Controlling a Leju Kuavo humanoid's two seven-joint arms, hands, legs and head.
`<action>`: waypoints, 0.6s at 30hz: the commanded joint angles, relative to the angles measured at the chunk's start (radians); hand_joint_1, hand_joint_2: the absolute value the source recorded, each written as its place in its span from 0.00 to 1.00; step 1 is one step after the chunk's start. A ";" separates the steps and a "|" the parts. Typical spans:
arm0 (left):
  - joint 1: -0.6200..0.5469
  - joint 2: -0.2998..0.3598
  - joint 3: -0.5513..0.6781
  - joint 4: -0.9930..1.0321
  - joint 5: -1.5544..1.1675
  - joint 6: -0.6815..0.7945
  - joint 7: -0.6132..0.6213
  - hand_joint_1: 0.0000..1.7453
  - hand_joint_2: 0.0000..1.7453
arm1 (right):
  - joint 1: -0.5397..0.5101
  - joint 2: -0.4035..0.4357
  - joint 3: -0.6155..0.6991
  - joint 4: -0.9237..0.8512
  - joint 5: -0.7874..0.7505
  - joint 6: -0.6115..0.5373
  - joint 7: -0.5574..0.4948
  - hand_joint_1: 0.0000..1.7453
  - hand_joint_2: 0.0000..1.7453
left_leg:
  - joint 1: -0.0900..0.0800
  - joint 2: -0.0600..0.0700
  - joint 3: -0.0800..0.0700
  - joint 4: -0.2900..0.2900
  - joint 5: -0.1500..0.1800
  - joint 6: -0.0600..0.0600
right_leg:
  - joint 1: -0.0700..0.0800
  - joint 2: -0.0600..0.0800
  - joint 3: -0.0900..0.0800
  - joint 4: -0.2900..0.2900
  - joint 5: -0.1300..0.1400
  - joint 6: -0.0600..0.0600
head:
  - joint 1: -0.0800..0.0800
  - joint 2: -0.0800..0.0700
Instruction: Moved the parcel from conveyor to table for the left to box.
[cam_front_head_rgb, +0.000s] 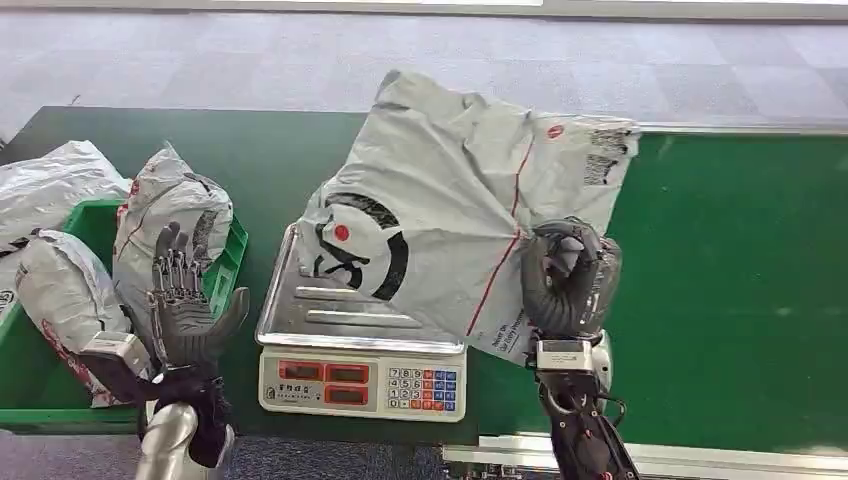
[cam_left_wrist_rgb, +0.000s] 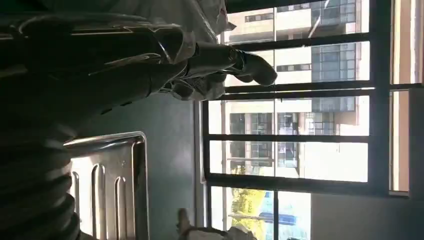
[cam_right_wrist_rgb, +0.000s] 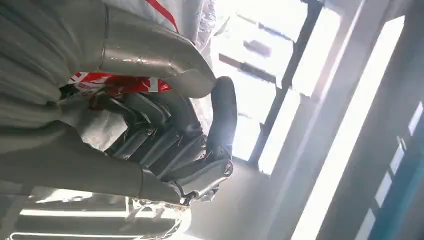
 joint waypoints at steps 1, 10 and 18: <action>0.001 0.024 -0.042 0.040 0.002 -0.002 0.001 0.00 1.00 | -0.067 -0.059 0.120 0.244 -0.050 0.056 -0.001 1.00 1.00 | 0.000 0.002 0.001 -0.001 0.001 0.000 | 0.000 0.001 0.000 -0.002 0.002 0.000 | 0.000 0.000; -0.234 0.023 -0.225 0.287 0.001 -0.023 0.003 0.00 1.00 | 0.011 -0.103 0.056 0.196 -0.085 0.033 -0.001 1.00 1.00 | 0.000 -0.005 -0.001 -0.001 0.003 0.000 | 0.000 -0.005 0.001 -0.002 0.002 0.000 | 0.000 0.000; -0.320 -0.005 -0.266 0.350 0.020 -0.028 0.045 0.00 1.00 | 0.088 -0.049 -0.045 0.176 -0.007 0.197 0.061 1.00 1.00 | 0.000 -0.004 0.000 0.001 0.001 0.000 | 0.000 -0.003 0.000 -0.001 0.001 0.000 | 0.000 0.000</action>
